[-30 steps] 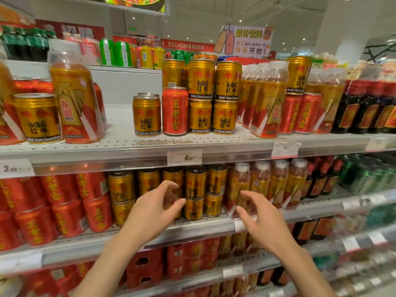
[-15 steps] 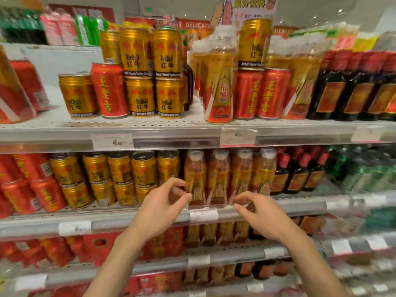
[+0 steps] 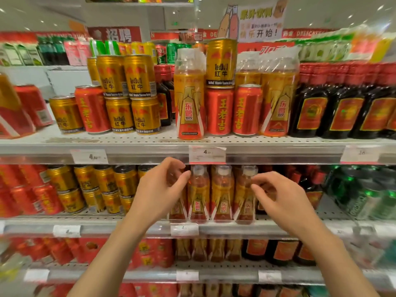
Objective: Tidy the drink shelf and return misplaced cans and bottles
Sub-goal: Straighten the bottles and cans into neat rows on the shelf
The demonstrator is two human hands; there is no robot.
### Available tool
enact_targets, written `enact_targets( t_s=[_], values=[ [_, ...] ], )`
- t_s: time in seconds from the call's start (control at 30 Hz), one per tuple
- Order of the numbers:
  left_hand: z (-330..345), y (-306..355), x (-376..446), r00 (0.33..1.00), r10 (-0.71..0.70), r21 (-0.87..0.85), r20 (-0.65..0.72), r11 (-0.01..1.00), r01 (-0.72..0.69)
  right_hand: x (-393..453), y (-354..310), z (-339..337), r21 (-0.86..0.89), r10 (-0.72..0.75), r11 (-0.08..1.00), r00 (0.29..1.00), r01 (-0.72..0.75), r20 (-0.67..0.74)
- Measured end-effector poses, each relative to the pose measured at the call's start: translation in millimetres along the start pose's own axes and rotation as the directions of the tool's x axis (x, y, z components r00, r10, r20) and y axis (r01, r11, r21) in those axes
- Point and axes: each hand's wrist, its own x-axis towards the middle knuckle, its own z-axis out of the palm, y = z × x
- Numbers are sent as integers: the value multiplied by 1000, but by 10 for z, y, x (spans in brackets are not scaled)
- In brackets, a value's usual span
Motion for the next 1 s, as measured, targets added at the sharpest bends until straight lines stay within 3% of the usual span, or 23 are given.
enact_targets(
  t_s=[0.17,0.3,0.6,0.8,1.0],
  values=[
    [-135,68,330,998,58,117,-13,992,-56,303,-289,-71,-51,-168,985,972,162,-162],
    [-224,77,582,995,98,147,8,984,-98,677,-539,-30,-147,-264,959,954,244,-140],
    [-290,-59,756,974,176,129,141,973,-194,895,-656,29,-147,-209,970,972,192,-112],
    [-329,-5,800,965,94,18,244,995,-101,948,-651,23,-111,-171,981,981,161,-89],
    [-323,25,803,965,55,29,255,997,-65,1008,-630,10,-83,-152,986,986,147,-67]
  ],
)
